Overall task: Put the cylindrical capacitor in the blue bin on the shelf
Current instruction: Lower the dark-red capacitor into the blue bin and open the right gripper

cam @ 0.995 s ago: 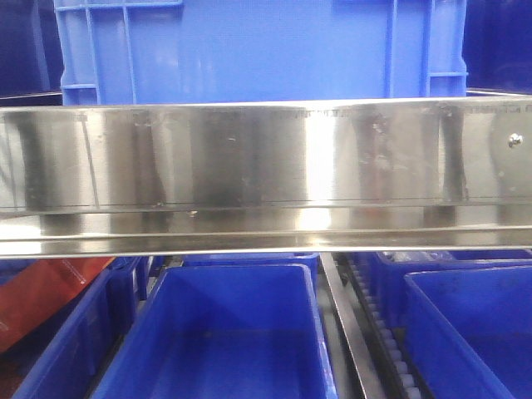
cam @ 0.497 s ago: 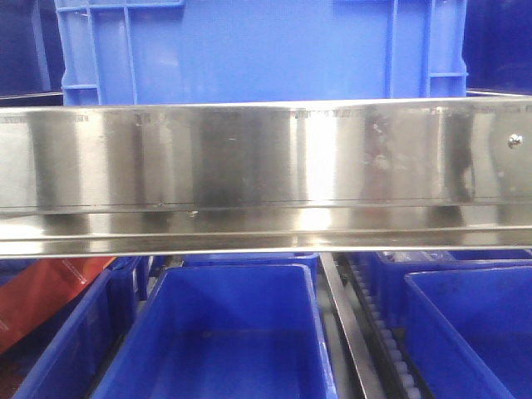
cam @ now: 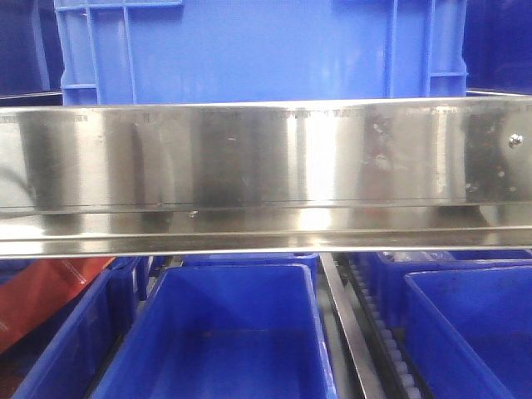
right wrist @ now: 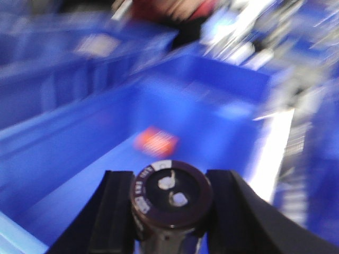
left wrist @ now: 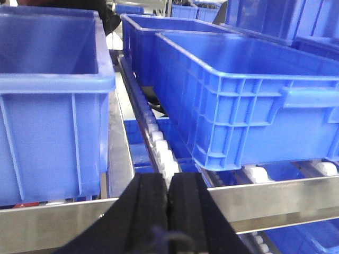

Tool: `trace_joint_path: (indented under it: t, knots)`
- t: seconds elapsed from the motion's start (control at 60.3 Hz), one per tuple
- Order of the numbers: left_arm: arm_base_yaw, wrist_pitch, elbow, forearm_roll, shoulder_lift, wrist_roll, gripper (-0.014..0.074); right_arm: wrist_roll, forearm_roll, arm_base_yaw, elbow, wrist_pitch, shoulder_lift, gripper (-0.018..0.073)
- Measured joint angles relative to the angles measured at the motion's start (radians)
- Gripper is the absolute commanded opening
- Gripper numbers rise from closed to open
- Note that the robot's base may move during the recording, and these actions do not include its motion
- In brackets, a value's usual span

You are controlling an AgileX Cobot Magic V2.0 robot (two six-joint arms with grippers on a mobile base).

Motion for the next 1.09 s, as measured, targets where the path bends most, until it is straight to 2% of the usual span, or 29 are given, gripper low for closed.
trace_joint_path:
  t: [0.199,0.365,0.448,0.547,0.597,0.647,0.696,0.763,0.879,0.945,1.094]
  knots:
    - [0.0,0.0,0.0,0.005,0.0,0.0,-0.0111,-0.001,0.0,0.011,-0.235,0.167,0.251,-0.0162]
    - [0.0,0.0,0.0,0.008,0.0,0.0,-0.0111,-0.001,0.0,0.011,-0.318,0.261,0.417,-0.0154]
    - [0.0,0.0,0.0,0.008,0.0,0.0,-0.0111,-0.001,0.0,0.011,-0.322,0.282,0.469,-0.0022]
    - [0.0,0.0,0.0,0.008,0.0,0.0,-0.0111,-0.002,-0.001,0.011,-0.324,0.295,0.504,0.0266]
    - [0.0,0.0,0.0,0.008,0.0,0.0,-0.0111,-0.001,-0.001,0.011,-0.324,0.297,0.509,0.0441]
    - [0.0,0.0,0.0,0.008,0.0,0.0,-0.0111,-0.001,-0.001,0.011,-0.324,0.297,0.509,0.0528]
    - [0.0,0.0,0.0,0.008,0.0,0.0,-0.0111,-0.001,-0.001,0.011,-0.331,0.295,0.509,0.0575]
    - [0.0,0.0,0.0,0.008,0.0,0.0,-0.0111,-0.001,-0.001,0.011,-0.336,0.287,0.509,0.0561]
    - [0.0,0.0,0.0,0.01,0.0,0.0,-0.0111,0.001,-0.001,0.011,-0.338,0.283,0.505,0.0484]
    - [0.0,0.0,0.0,0.013,0.0,0.0,-0.0111,0.001,-0.001,0.011,-0.338,0.283,0.498,0.0399]
    - [0.0,0.0,0.0,0.022,0.0,0.0,-0.0111,0.022,-0.001,0.011,-0.338,0.283,0.456,0.0134]
